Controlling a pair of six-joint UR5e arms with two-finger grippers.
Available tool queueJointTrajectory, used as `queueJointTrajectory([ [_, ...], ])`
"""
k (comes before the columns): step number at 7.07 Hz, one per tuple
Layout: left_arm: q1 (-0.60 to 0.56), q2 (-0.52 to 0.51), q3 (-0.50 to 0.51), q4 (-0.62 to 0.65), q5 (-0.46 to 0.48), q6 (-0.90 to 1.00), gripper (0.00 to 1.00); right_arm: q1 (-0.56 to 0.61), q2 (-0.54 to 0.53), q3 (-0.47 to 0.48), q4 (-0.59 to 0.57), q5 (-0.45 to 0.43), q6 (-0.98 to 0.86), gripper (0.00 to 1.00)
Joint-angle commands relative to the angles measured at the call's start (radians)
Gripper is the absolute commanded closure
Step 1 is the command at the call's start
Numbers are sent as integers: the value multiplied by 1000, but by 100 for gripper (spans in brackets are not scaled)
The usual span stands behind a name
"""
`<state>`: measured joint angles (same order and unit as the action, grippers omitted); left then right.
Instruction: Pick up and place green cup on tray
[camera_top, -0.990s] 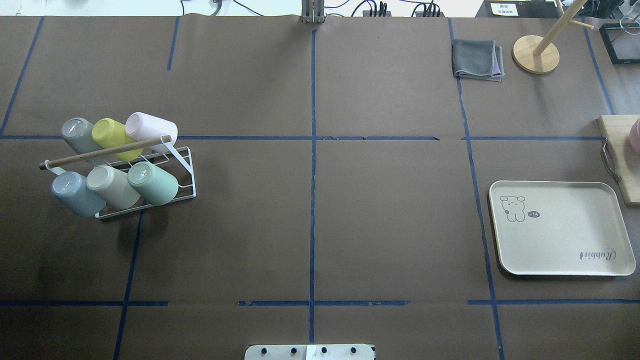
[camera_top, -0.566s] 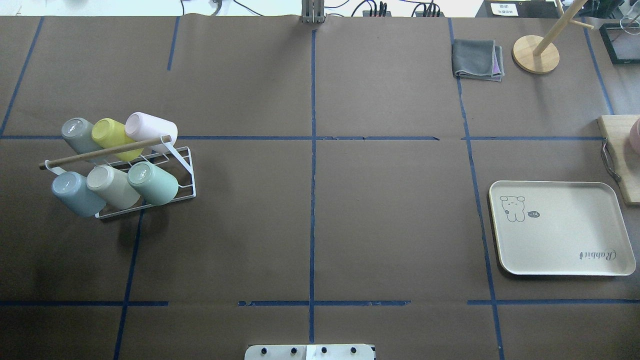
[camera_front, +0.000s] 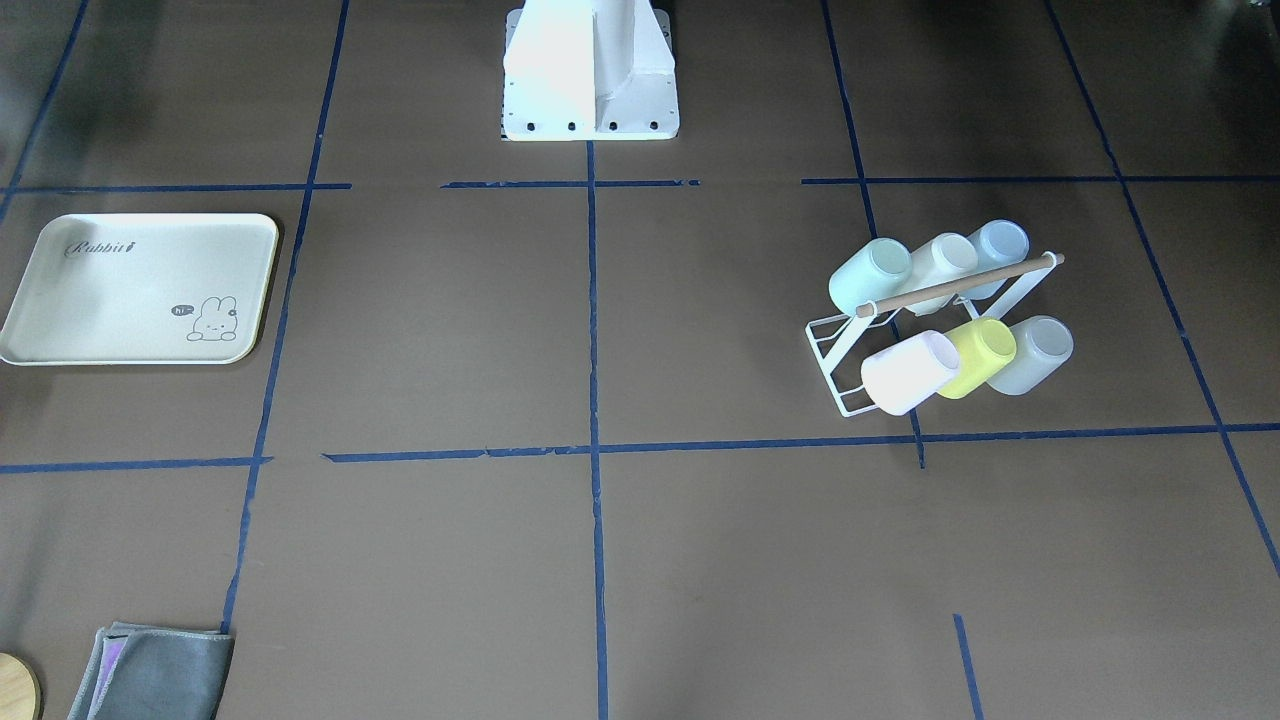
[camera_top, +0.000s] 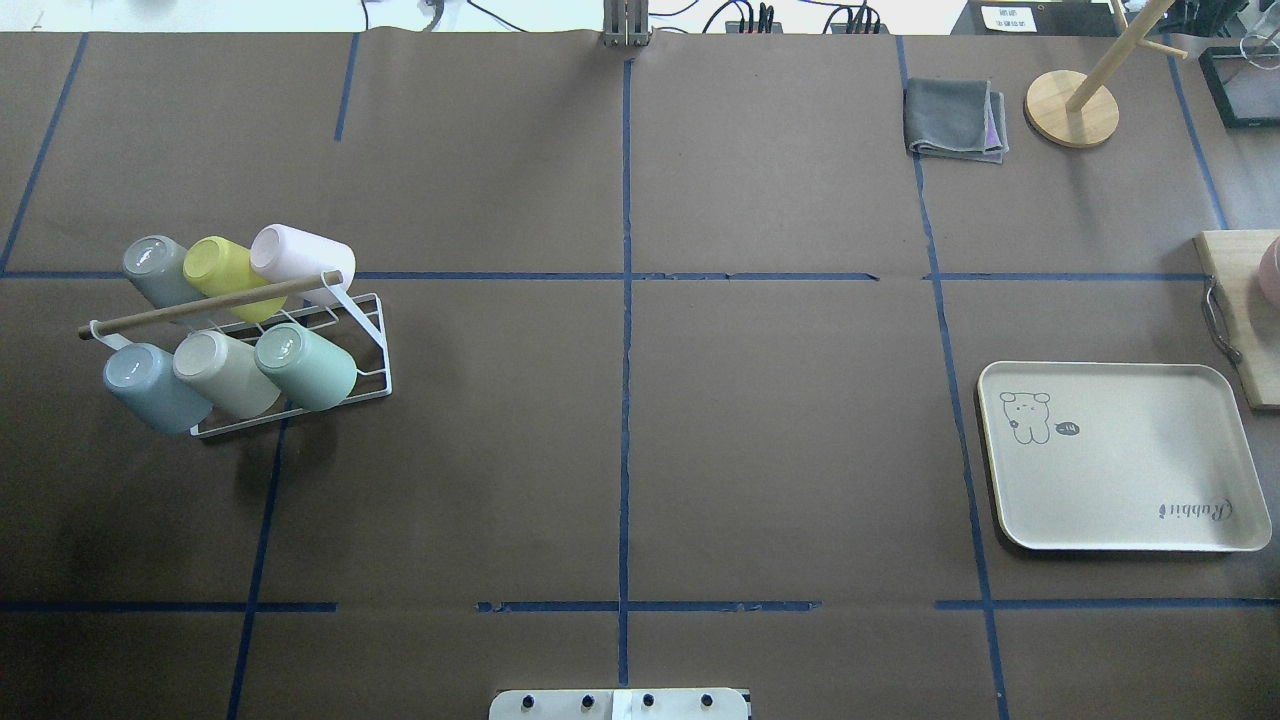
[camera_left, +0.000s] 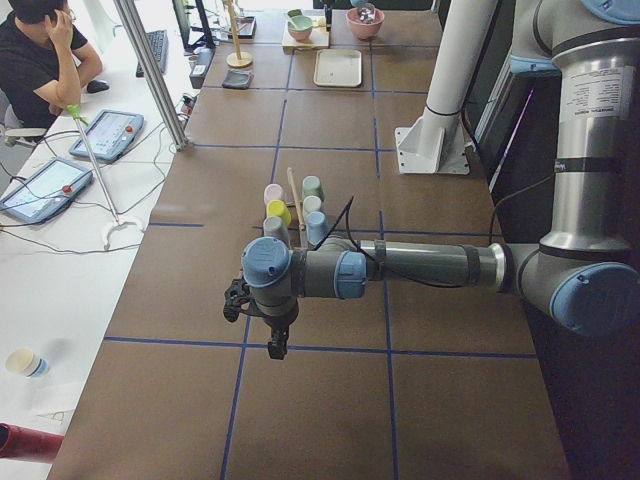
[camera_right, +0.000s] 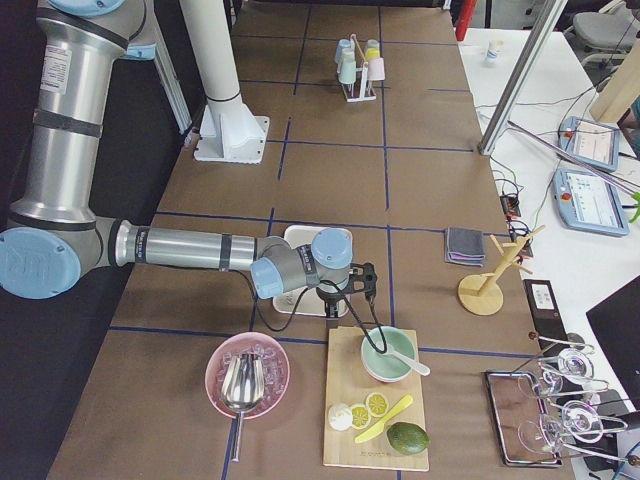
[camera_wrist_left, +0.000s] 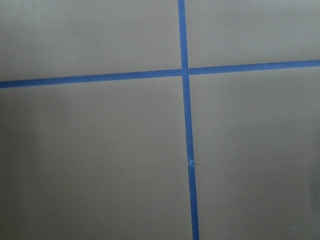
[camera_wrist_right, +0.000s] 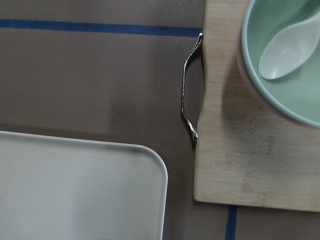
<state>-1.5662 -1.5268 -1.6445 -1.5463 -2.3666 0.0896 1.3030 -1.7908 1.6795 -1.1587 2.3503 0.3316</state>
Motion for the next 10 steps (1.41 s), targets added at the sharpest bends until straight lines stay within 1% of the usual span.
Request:
queueJointTrajectory([
  [1, 2, -3, 2, -6, -2, -2, 0, -50, -2, -14, 8, -11, 32, 3],
  [2, 2, -3, 0, -6, 0, -2, 0, -82, -21, -23, 64, -20, 65, 3],
  [3, 2, -3, 0, -6, 0, -2, 0, -134, -25, -50, 196, -60, 204, 5],
  [4, 2, -3, 0, -6, 0, -2, 0, -181, -33, -125, 338, -71, 272, 6],
  [5, 2, -3, 2, -6, 1, -2, 0, -200, -33, -183, 423, -71, 293, 11],
  [6, 2, -3, 2, -6, 1, -2, 0, -209, -32, -182, 430, -71, 331, 20],
  [7, 2, -3, 2, -6, 1, -2, 0, -211, -32, -181, 430, -69, 333, 33],
  [8, 2, -3, 2, -6, 1, -2, 0, -212, -33, -181, 430, -69, 333, 37],
  [10, 2, -1, 2, -6, 1, -2, 0, -223, -36, -181, 430, -68, 333, 38],
])
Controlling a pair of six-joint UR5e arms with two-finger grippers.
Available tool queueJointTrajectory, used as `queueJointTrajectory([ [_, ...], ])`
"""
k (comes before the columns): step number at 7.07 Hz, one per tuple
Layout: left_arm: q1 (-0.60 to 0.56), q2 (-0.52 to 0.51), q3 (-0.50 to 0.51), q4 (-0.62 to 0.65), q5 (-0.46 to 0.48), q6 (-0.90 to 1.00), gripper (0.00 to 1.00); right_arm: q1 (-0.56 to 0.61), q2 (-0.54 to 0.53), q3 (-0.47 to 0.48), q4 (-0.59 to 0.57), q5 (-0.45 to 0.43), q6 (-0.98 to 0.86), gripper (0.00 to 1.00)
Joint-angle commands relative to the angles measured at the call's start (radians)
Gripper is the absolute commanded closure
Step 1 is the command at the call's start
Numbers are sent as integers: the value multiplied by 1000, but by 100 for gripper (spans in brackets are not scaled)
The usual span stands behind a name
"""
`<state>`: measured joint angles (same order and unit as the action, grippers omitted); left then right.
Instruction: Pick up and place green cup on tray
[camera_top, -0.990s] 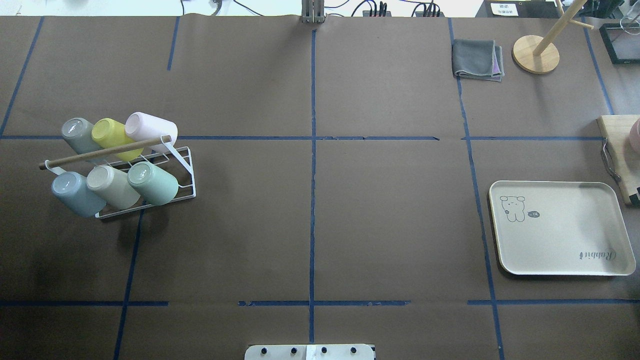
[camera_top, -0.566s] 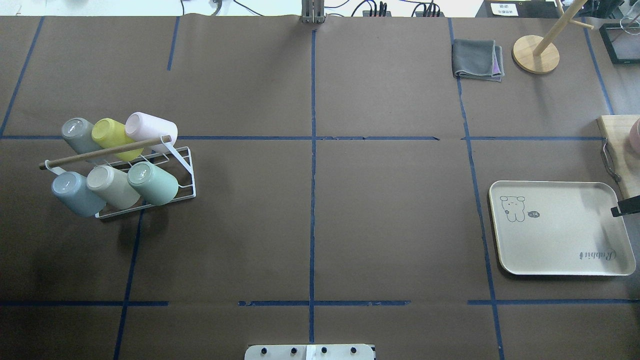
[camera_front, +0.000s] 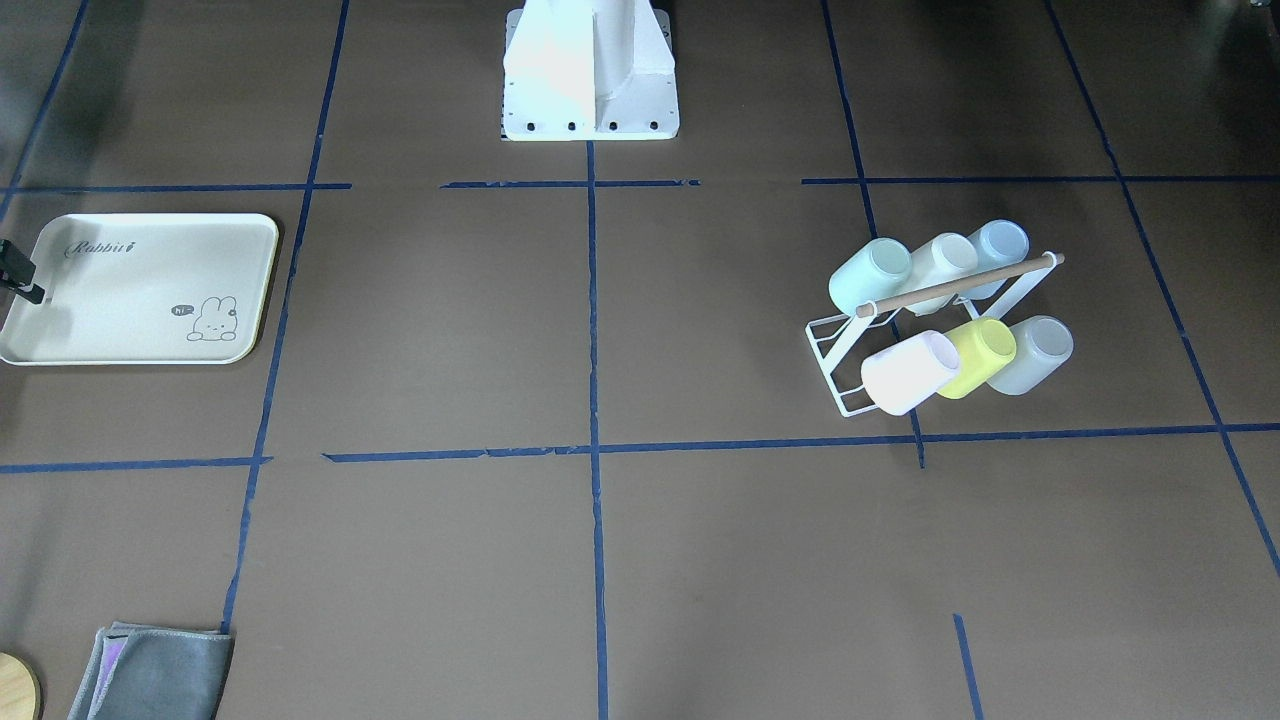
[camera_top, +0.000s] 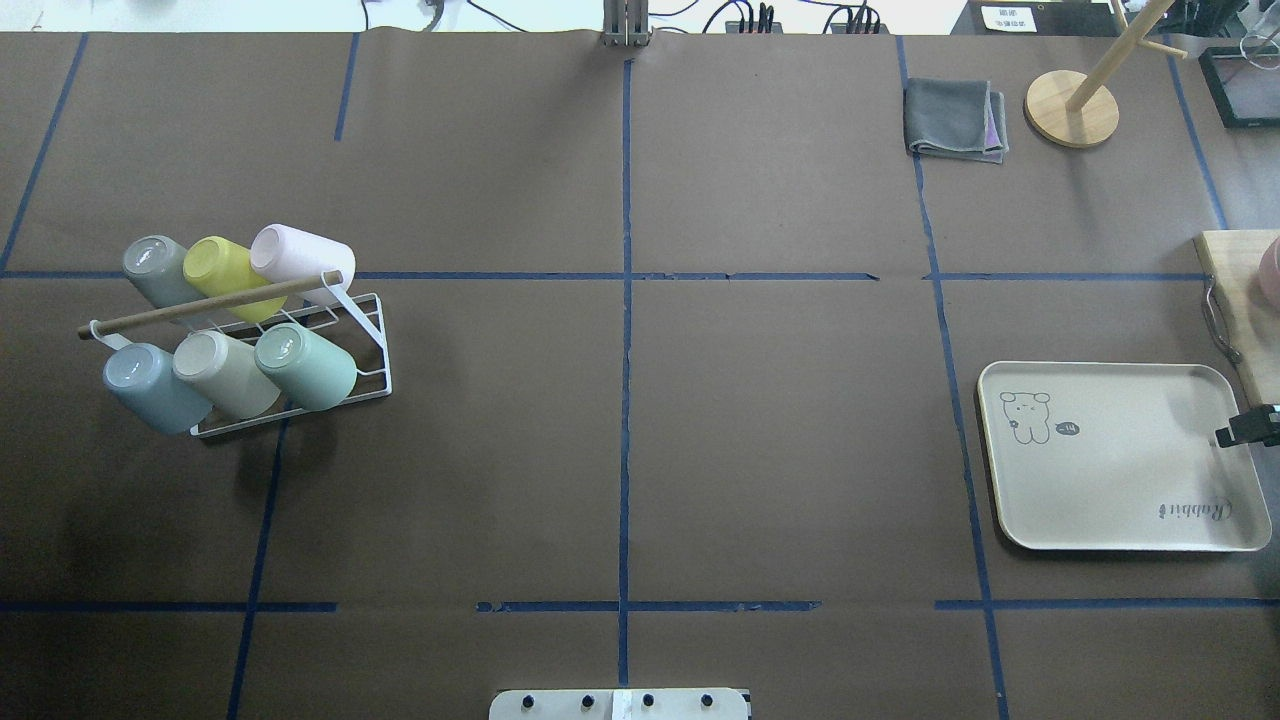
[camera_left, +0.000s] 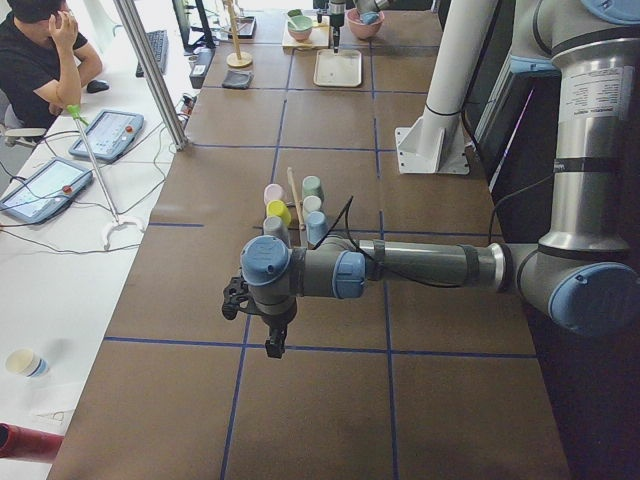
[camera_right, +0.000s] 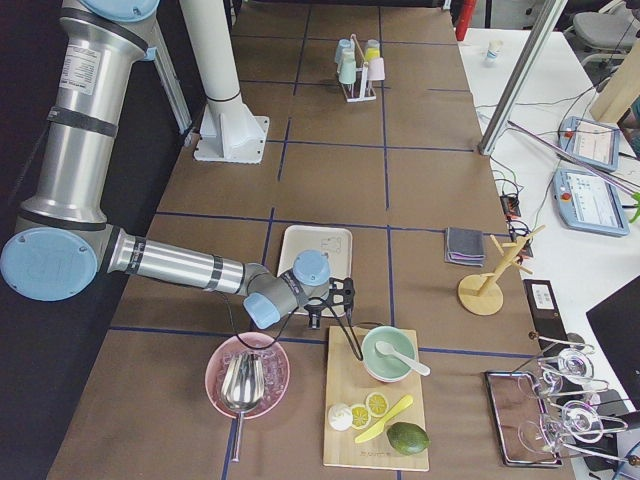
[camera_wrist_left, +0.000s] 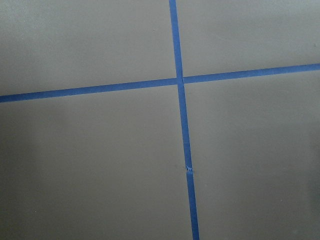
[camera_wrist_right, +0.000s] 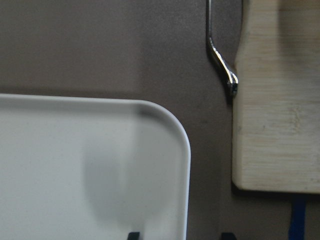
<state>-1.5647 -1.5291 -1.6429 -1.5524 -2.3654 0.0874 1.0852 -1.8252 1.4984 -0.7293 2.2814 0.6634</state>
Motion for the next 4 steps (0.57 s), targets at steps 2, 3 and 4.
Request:
queueJointTrajectory([
  [2, 0, 1, -3, 0, -2, 0, 0, -13, -3, -1, 1, 1, 1, 56],
  [3, 0, 1, -3, 0, -2, 0, 0, -14, -8, -1, 1, 3, 1, 77],
  [4, 0, 1, -5, 0, -2, 0, 0, -16, -12, 0, 4, 4, -2, 97],
])
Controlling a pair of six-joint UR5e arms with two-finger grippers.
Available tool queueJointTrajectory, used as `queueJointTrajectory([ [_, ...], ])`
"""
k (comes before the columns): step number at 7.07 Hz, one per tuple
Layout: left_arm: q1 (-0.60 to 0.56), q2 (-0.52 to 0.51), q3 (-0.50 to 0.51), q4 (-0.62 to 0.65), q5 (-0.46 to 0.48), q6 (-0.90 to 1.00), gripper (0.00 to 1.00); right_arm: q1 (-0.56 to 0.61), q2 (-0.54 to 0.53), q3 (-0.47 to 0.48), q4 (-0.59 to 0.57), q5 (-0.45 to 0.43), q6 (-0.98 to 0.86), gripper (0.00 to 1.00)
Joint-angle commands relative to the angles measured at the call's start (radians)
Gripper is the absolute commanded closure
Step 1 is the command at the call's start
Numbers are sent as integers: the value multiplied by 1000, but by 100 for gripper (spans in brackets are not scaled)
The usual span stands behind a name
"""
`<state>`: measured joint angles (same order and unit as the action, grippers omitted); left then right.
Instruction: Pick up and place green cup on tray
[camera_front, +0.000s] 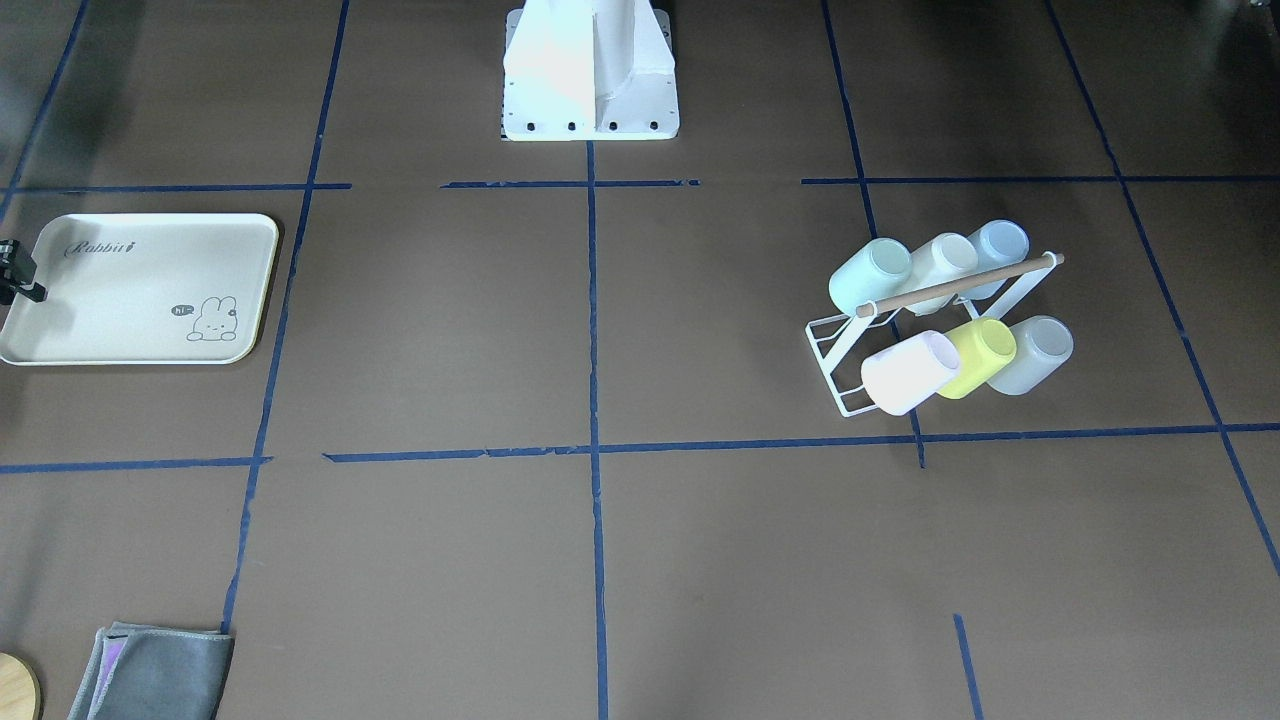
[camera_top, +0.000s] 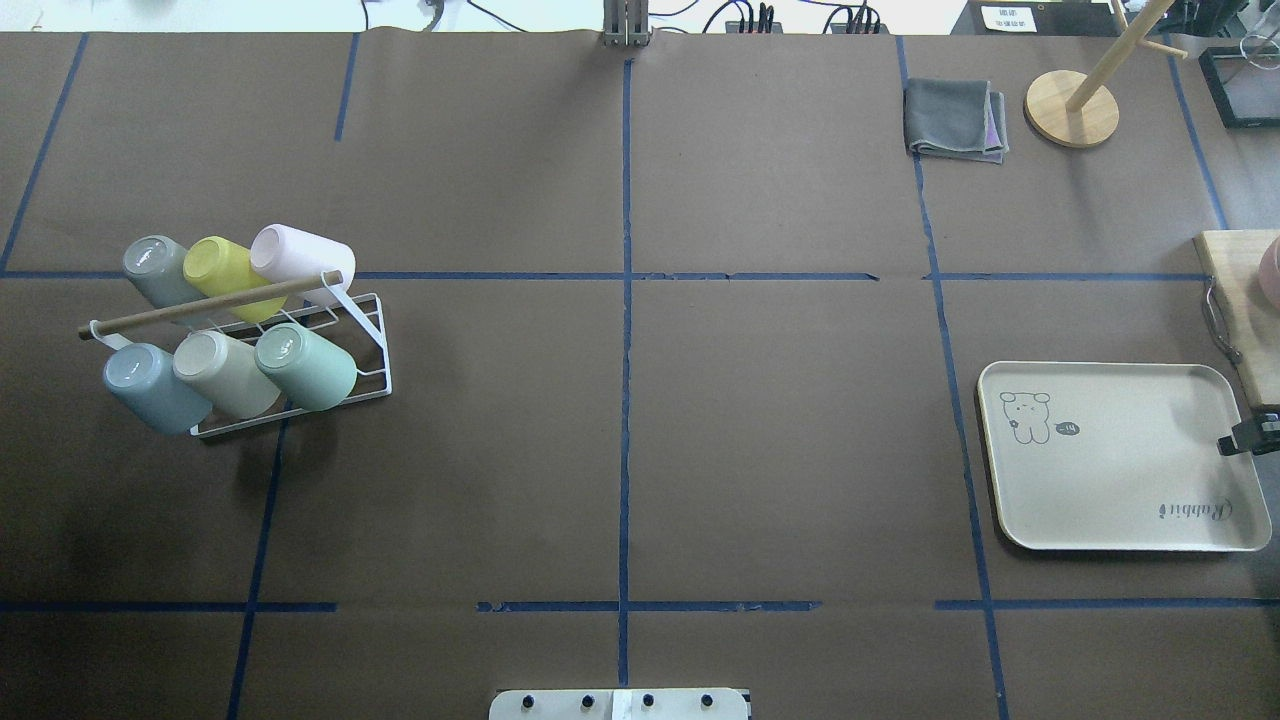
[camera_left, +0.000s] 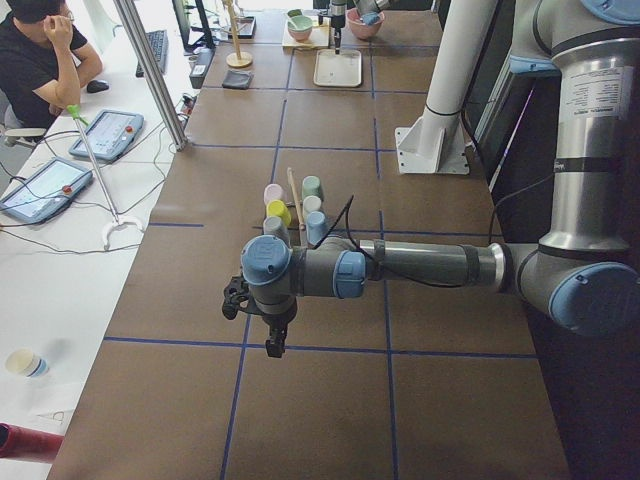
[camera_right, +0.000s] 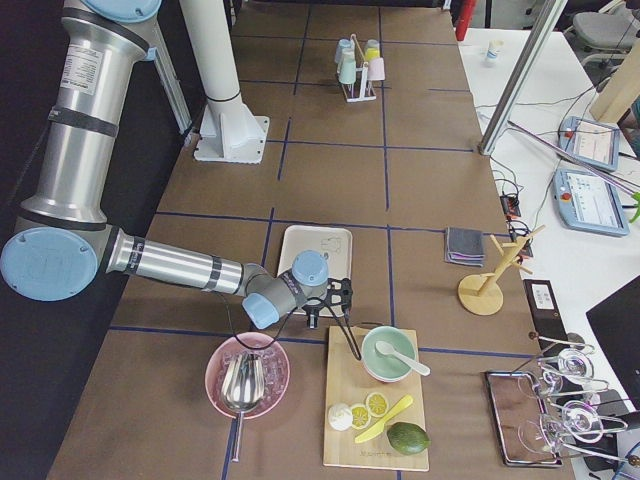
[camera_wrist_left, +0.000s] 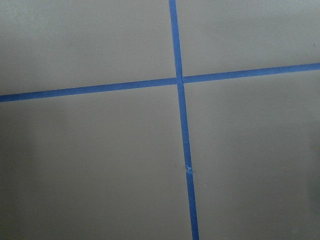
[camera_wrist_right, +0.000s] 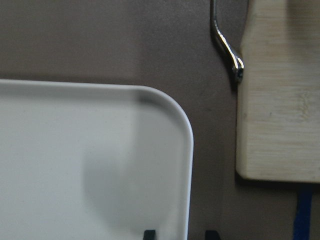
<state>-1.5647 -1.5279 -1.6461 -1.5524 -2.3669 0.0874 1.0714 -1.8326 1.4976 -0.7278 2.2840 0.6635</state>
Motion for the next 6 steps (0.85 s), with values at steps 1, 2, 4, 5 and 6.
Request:
queueJointTrajectory([
  [1, 0, 0, -3, 0, 0, 0, 0, -2, -17, 3, 7, 2, -13, 100],
  [2, 0, 2, -3, 2, 0, 0, 0, -1, -34, 4, 37, -1, -13, 100],
  [4, 0, 3, -3, 2, 0, 0, 0, -1, -40, 50, 56, 21, -4, 100],
  [5, 0, 3, -4, 2, 0, 0, 0, -1, -39, 114, 44, 52, 11, 100],
  [6, 0, 3, -4, 2, -2, 0, 0, -5, -24, 151, 36, 67, 80, 100],
])
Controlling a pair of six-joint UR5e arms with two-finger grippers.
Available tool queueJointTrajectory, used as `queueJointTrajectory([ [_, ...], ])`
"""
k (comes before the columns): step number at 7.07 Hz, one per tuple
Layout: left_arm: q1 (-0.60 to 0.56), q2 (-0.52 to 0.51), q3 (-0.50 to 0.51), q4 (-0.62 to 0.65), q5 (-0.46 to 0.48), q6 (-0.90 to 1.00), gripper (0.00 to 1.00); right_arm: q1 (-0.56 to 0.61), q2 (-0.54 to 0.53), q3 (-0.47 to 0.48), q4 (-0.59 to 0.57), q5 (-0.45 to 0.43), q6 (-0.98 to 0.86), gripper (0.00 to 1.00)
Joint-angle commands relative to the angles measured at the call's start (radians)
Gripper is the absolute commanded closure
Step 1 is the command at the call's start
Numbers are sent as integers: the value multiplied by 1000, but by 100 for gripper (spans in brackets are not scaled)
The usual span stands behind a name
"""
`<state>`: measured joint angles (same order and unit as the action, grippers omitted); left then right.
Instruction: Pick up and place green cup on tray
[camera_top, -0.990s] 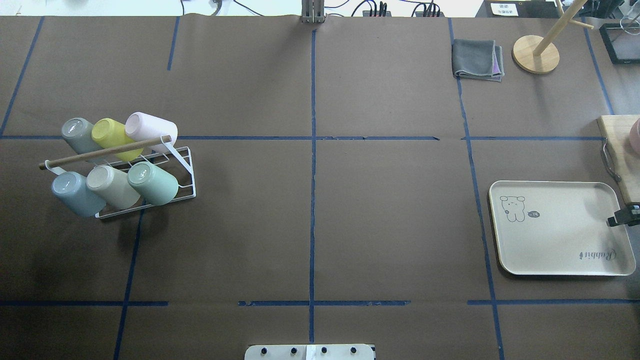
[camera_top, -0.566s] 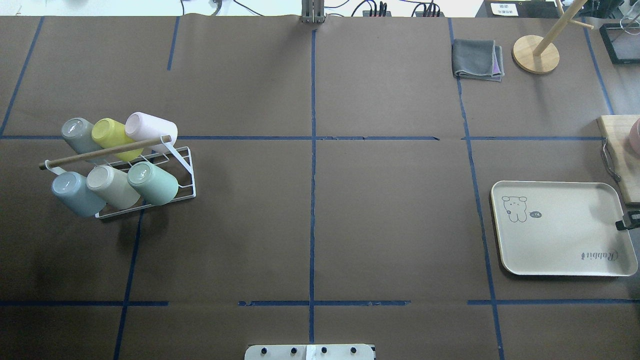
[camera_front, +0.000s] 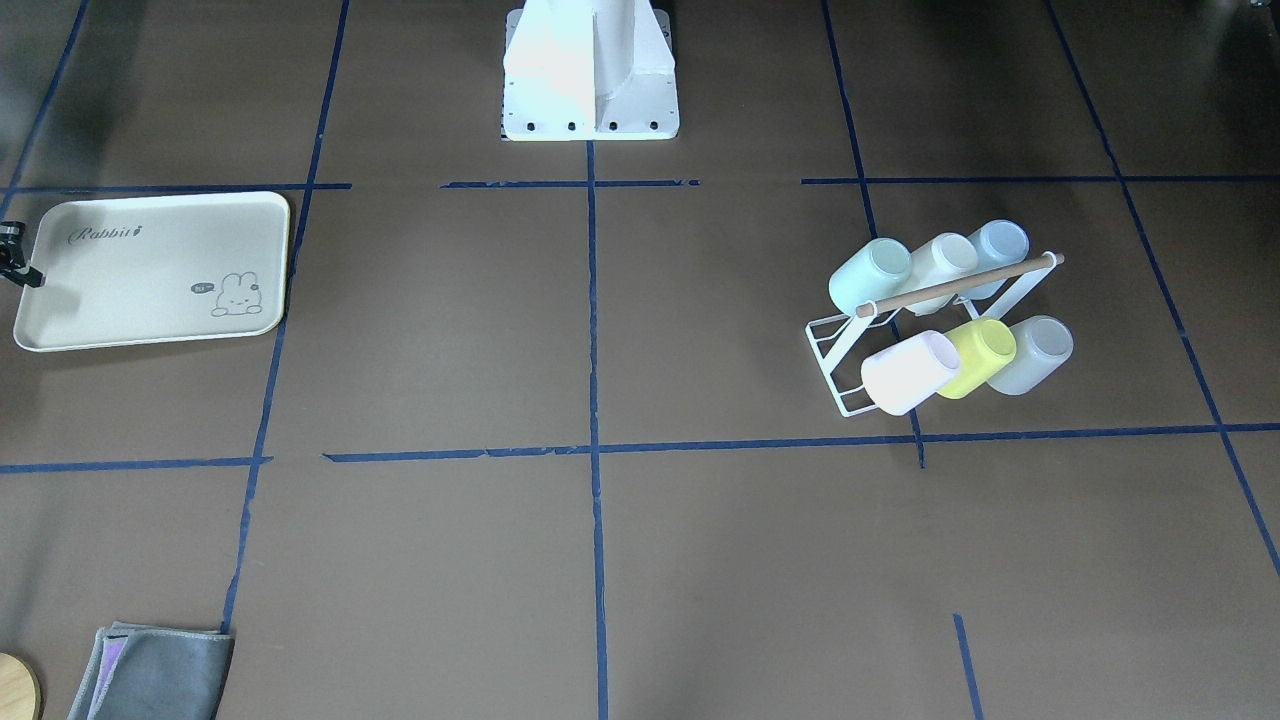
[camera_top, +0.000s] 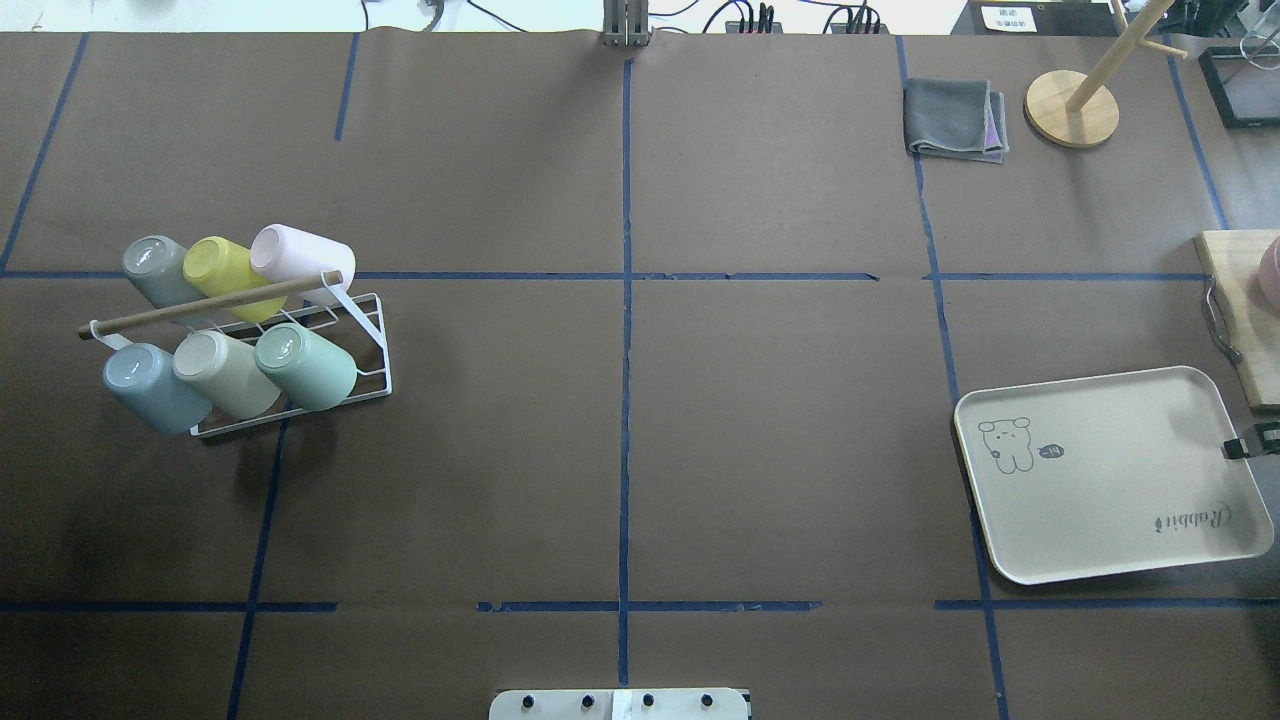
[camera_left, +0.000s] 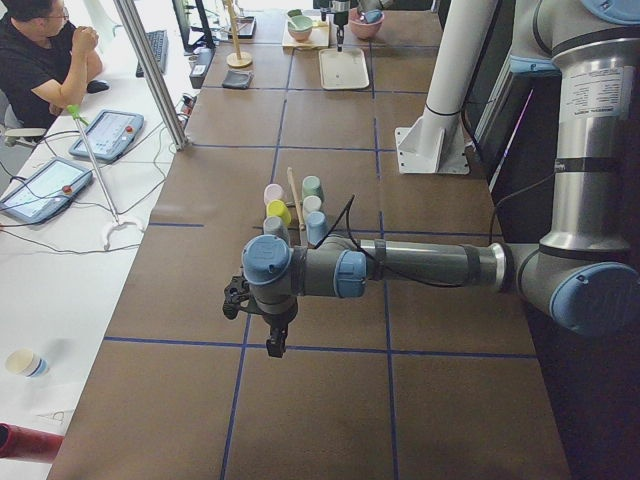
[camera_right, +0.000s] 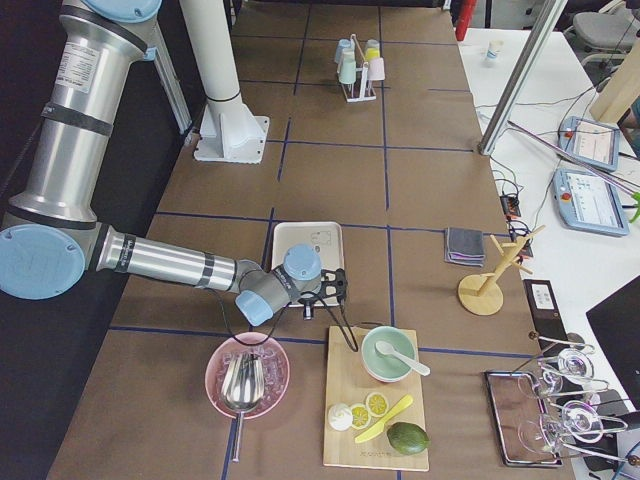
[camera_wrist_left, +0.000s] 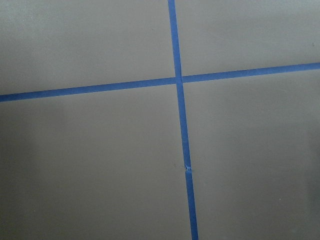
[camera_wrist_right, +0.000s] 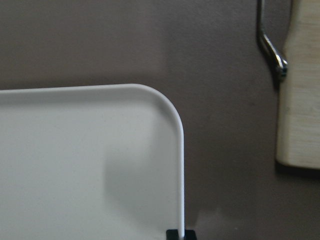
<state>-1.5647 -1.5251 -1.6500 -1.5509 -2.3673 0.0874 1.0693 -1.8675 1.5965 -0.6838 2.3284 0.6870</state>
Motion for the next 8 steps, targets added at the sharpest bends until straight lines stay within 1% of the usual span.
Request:
queueJointTrajectory([
  [1, 0, 2, -1, 0, 0, 0, 0, -28, 64, 60, -13, 29, 139, 100],
  [3, 0, 0, -2, 0, 2, 0, 0, -74, 198, 63, -29, 38, 273, 100],
  [5, 0, 0, -2, 0, 2, 0, 0, -176, 311, 88, -31, 40, 411, 100],
  [6, 0, -1, -1, 0, 0, 0, 0, -227, 392, 88, -77, 28, 477, 100],
  [7, 0, -3, 1, 0, 0, 0, 0, -261, 483, 92, -182, 23, 502, 100],
  [8, 0, -4, 3, 0, 2, 0, 0, -287, 548, 92, -254, -13, 512, 100],
])
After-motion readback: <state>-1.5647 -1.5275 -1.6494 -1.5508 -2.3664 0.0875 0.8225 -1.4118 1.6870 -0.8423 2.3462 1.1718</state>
